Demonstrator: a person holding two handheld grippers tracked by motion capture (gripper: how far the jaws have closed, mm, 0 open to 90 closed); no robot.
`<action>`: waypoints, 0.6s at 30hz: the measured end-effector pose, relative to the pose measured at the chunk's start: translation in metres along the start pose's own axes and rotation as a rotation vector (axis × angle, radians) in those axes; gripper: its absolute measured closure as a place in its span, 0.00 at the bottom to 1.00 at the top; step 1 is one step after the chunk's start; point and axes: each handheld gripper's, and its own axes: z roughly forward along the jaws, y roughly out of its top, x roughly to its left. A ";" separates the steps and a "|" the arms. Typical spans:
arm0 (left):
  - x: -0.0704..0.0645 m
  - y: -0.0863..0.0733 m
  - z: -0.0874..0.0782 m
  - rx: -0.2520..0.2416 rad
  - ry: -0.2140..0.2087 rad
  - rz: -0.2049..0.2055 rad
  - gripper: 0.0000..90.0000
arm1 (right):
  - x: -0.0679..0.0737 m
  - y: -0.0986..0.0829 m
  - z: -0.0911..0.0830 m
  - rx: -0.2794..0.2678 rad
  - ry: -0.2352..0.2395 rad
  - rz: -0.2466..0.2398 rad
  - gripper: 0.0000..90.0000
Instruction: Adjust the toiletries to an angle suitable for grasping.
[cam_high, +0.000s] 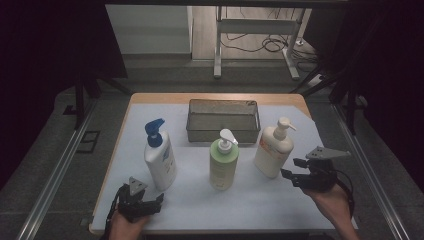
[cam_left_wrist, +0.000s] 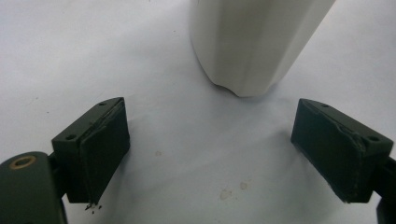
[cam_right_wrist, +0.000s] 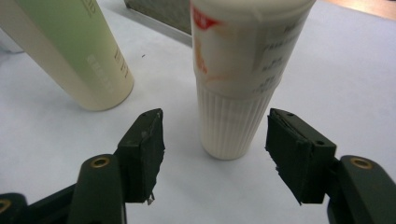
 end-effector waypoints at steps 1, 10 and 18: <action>0.000 0.000 0.000 0.002 0.000 0.003 0.12 | -0.001 0.002 0.000 0.000 -0.001 0.000 0.39; 0.000 0.000 0.000 0.002 0.000 0.007 0.12 | -0.004 0.017 0.003 0.001 -0.018 0.004 0.28; 0.001 0.000 0.000 0.002 0.000 0.007 0.12 | -0.008 0.027 0.010 -0.001 -0.013 -0.004 0.21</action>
